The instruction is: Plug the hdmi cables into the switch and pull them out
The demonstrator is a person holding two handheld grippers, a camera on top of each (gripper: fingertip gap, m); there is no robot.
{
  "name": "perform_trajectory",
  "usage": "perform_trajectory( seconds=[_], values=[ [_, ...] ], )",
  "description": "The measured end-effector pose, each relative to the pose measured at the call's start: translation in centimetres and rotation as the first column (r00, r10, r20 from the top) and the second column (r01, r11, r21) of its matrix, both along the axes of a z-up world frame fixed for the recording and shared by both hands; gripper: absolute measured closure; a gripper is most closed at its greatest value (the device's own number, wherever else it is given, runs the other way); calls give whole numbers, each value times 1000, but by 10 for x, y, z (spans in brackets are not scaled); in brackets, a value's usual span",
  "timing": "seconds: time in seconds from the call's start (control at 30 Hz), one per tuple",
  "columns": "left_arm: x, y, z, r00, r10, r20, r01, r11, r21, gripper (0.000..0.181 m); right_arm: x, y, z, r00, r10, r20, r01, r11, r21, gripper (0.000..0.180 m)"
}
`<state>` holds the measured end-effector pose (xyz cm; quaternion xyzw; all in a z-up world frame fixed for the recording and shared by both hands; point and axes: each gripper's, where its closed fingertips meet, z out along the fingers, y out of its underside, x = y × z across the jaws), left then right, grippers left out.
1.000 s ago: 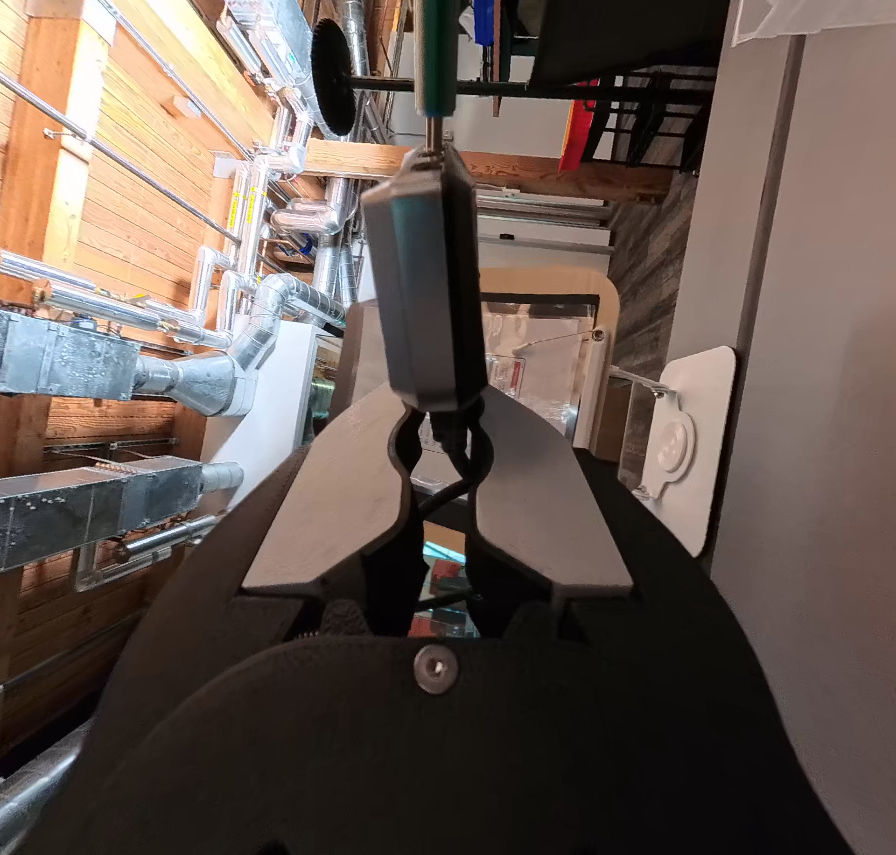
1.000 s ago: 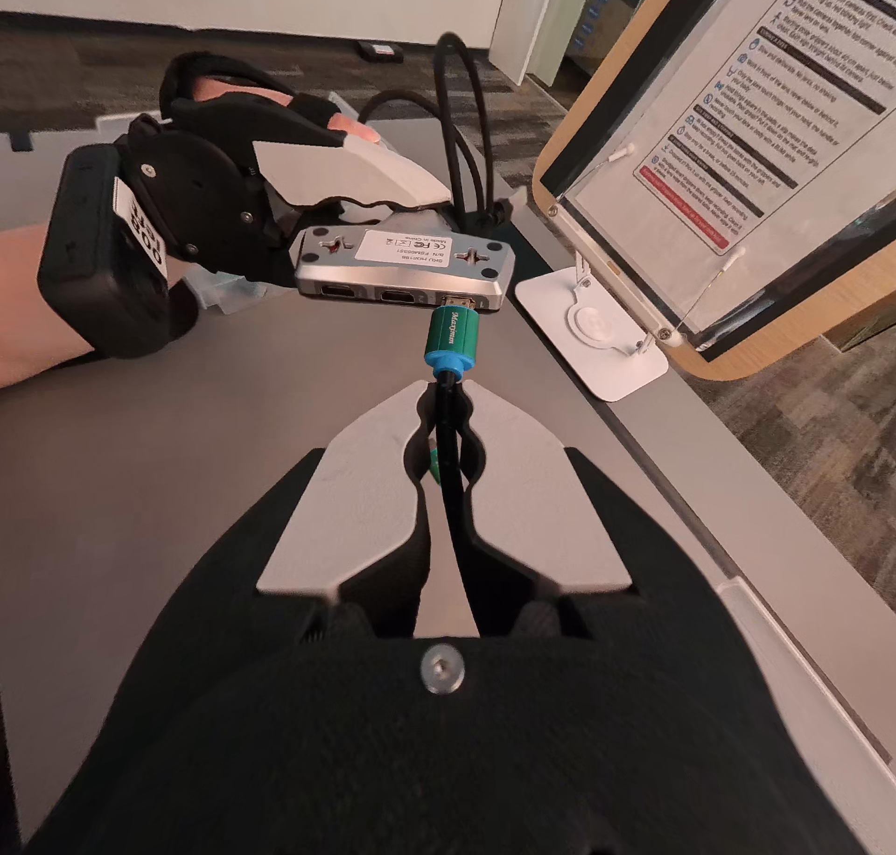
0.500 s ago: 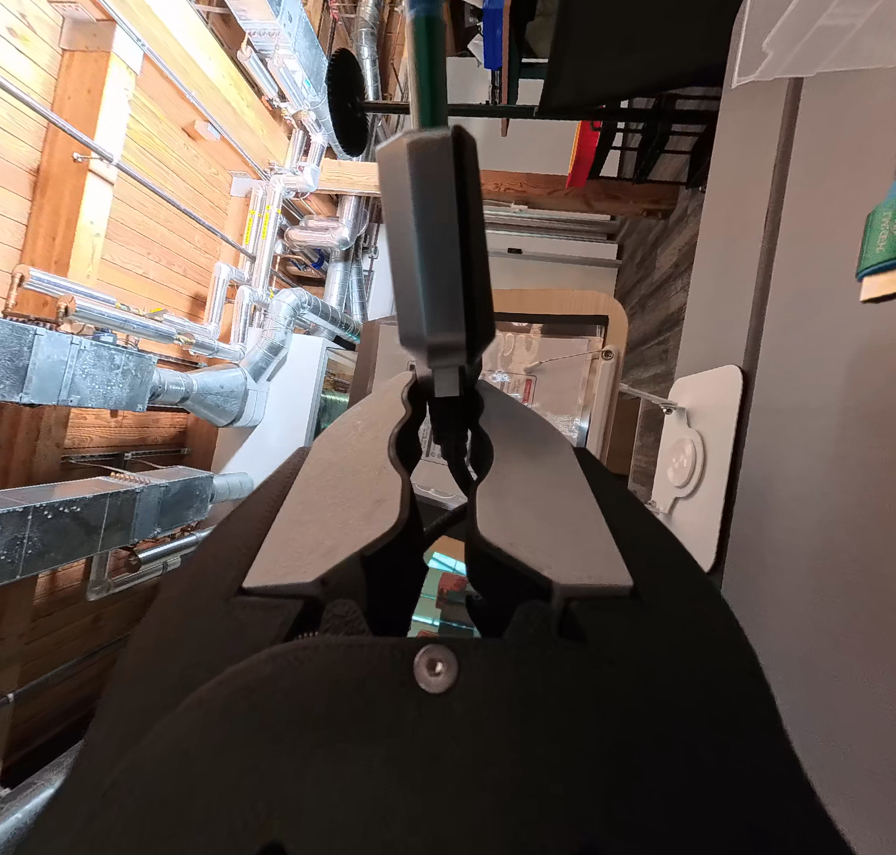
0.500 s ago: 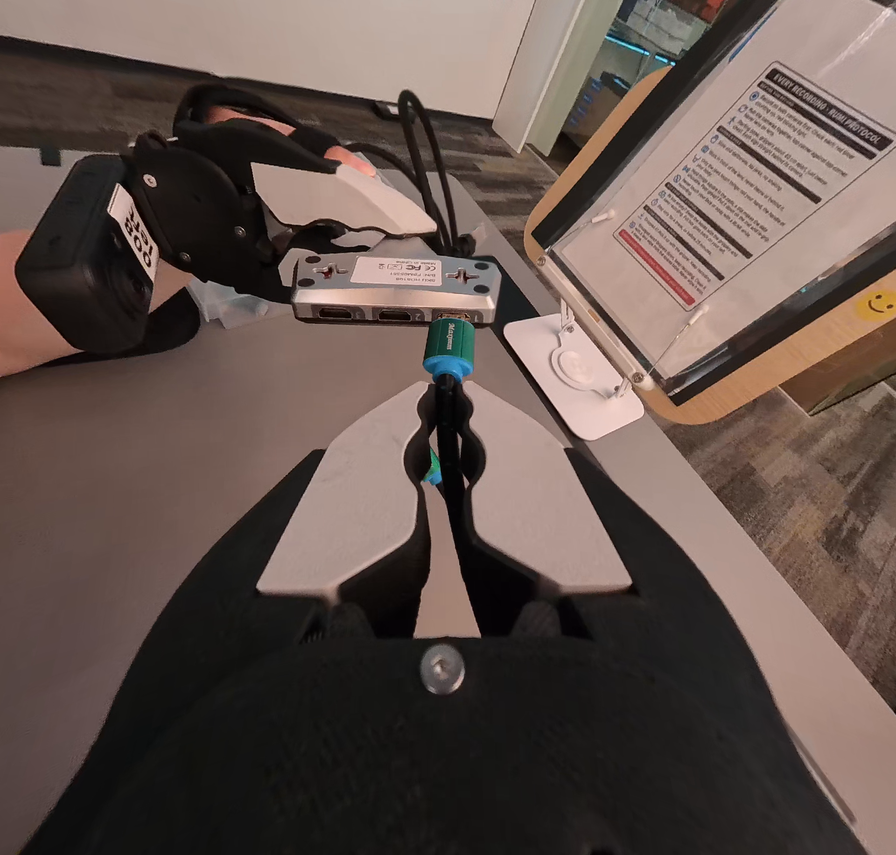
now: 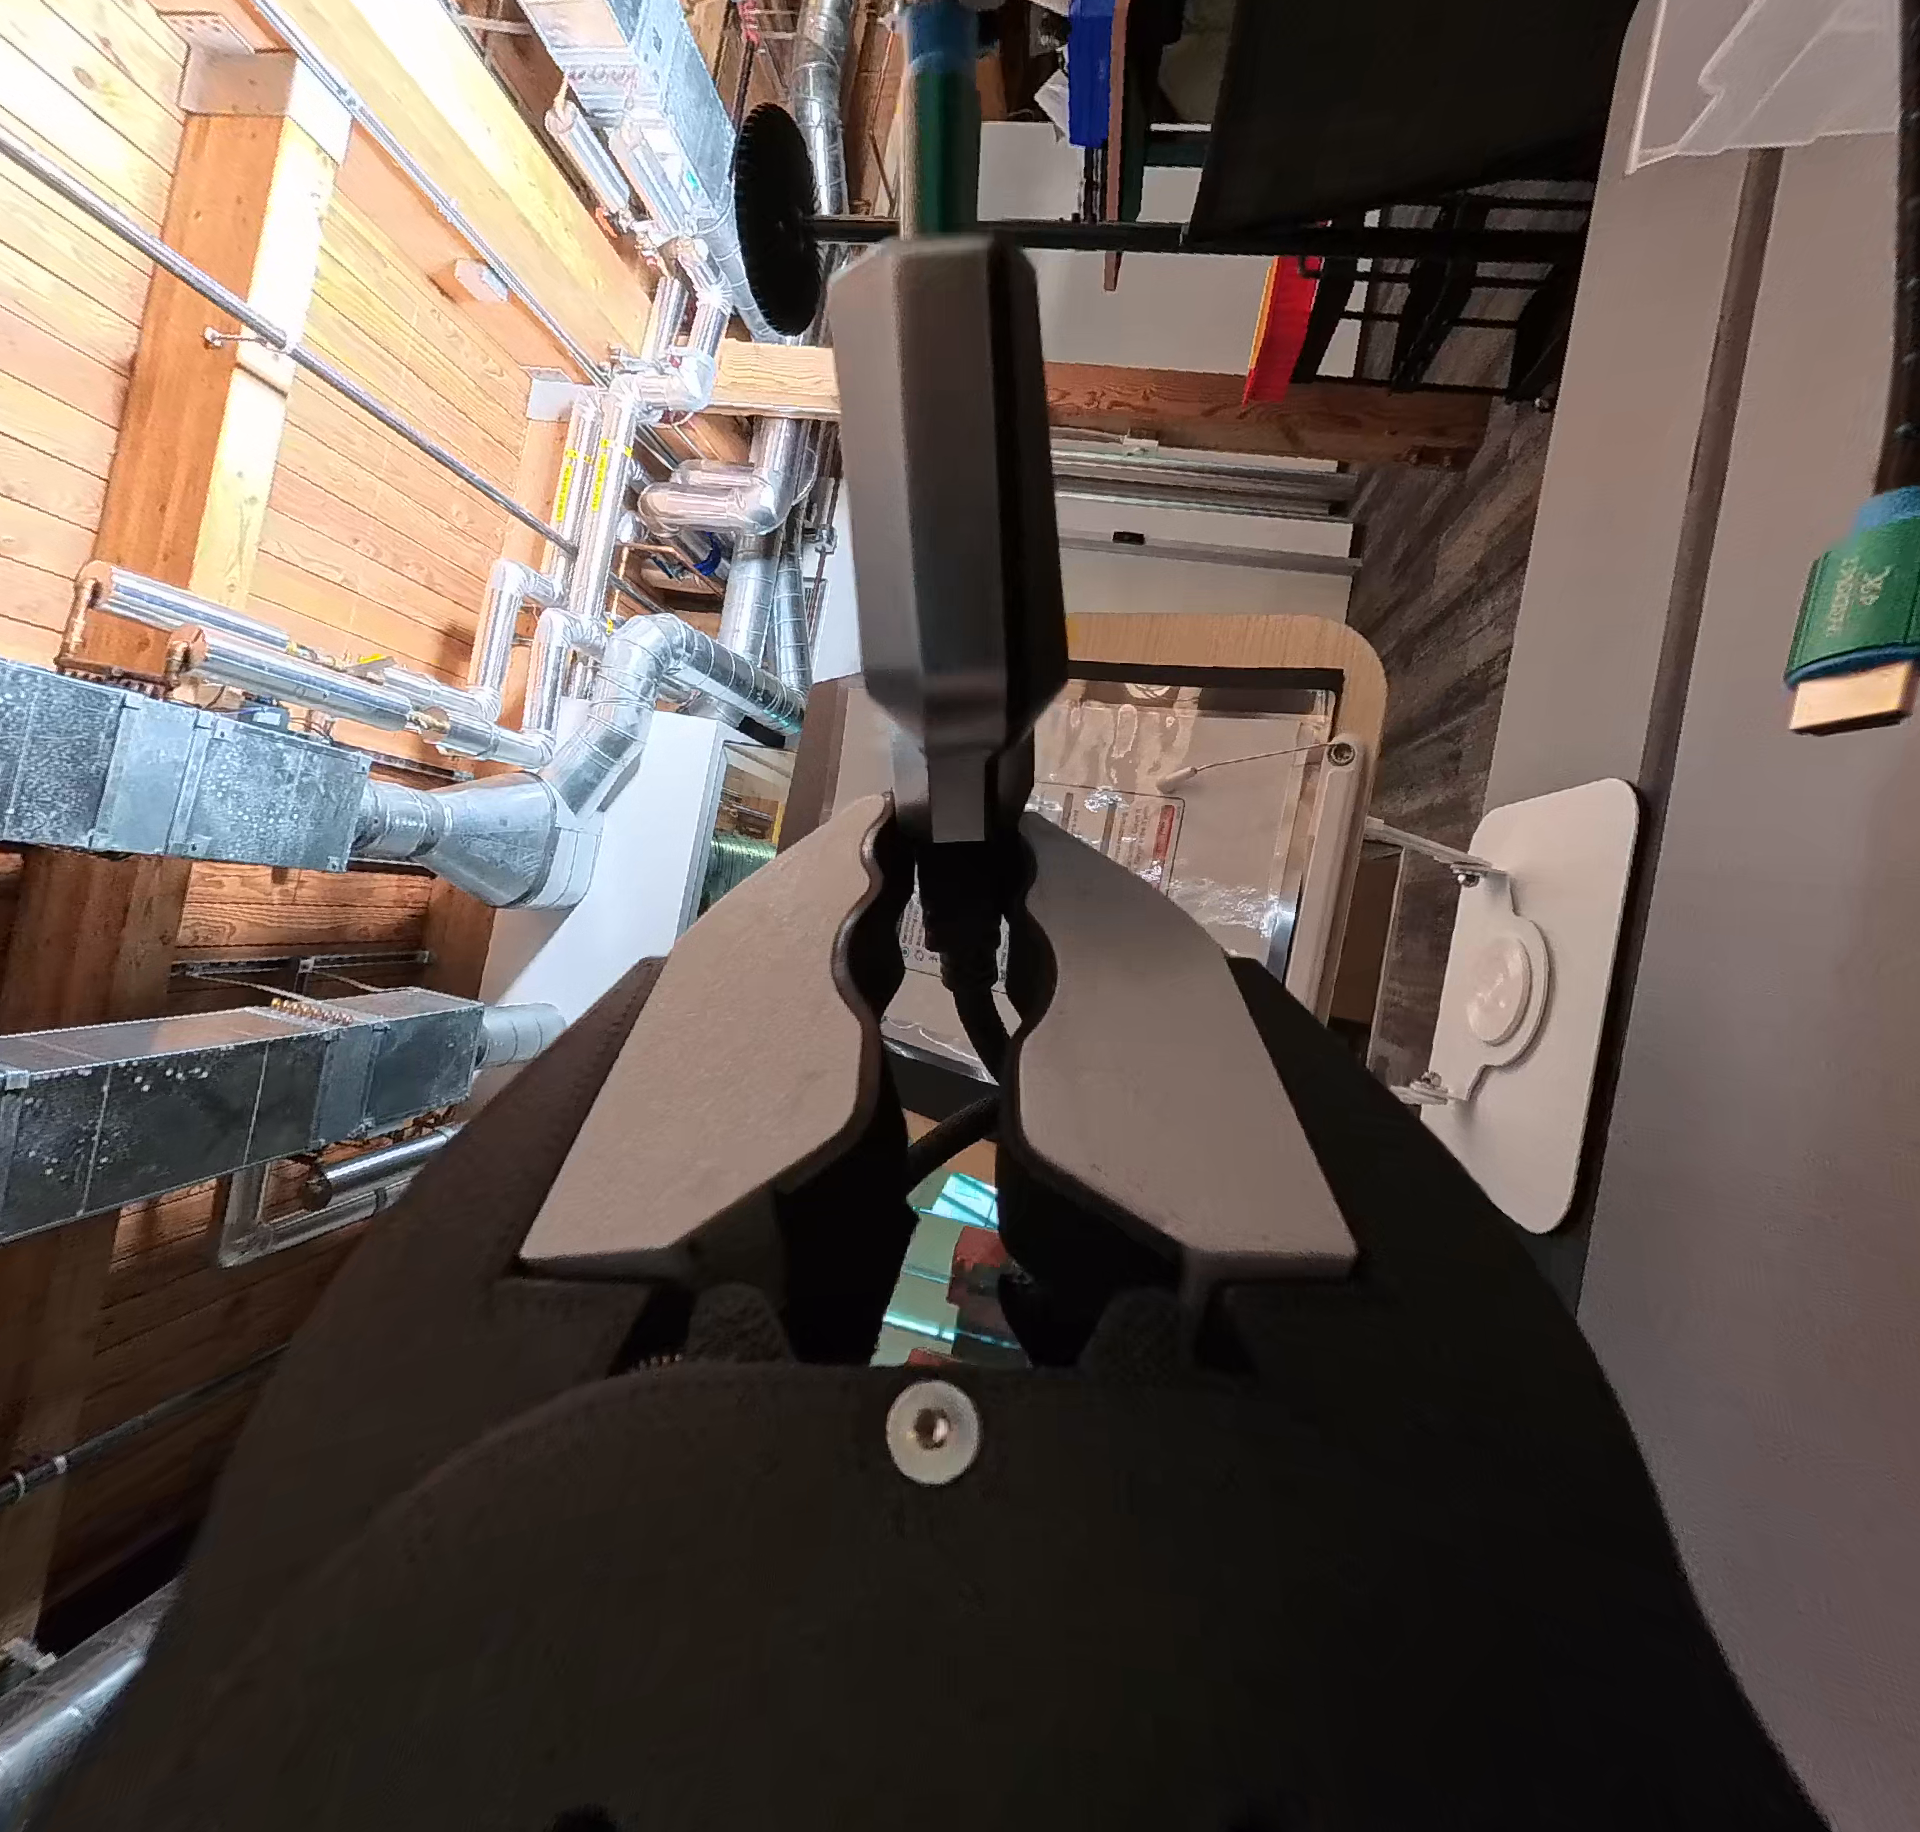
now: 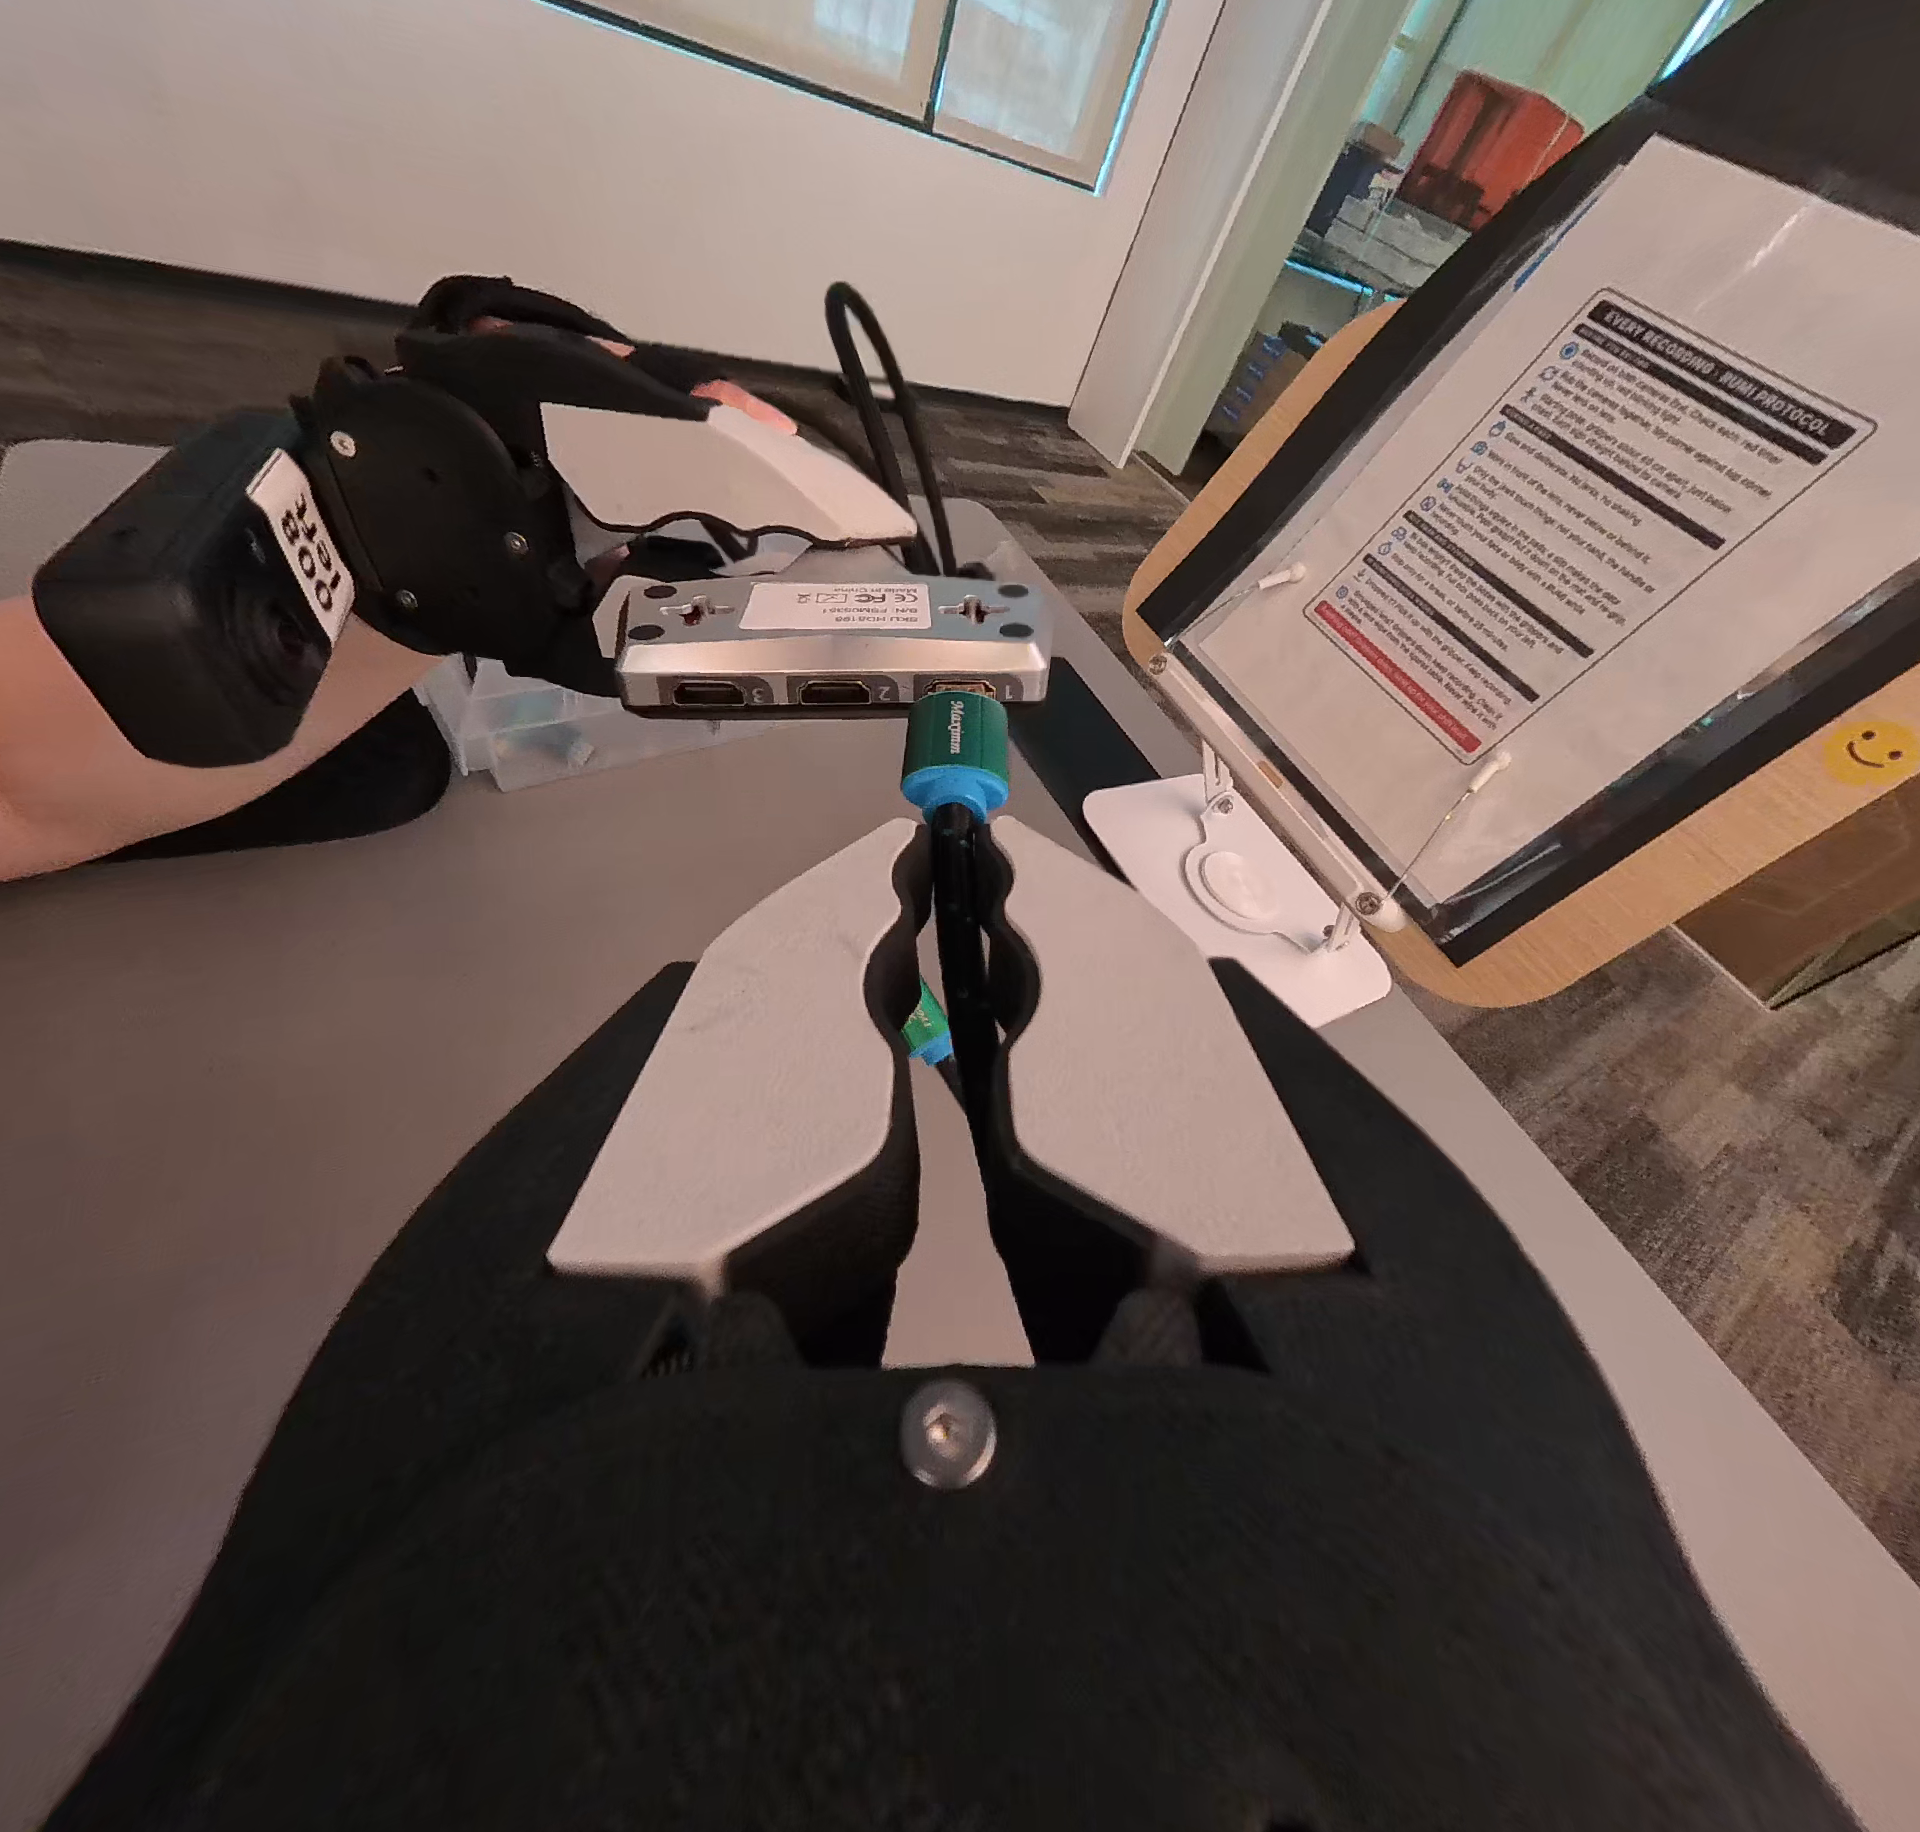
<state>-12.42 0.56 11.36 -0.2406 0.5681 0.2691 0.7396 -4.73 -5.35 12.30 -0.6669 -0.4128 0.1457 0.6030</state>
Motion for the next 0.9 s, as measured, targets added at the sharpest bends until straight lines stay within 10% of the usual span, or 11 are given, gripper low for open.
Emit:
perform_trajectory(
  seconds=[0.9],
  values=[
    [7, -8, -3, 999, -12, -44, 13, 1000, 27, 167, 4, 0, -1, 1000, 24, -18, -24, 999, -27, 168]
  ],
)
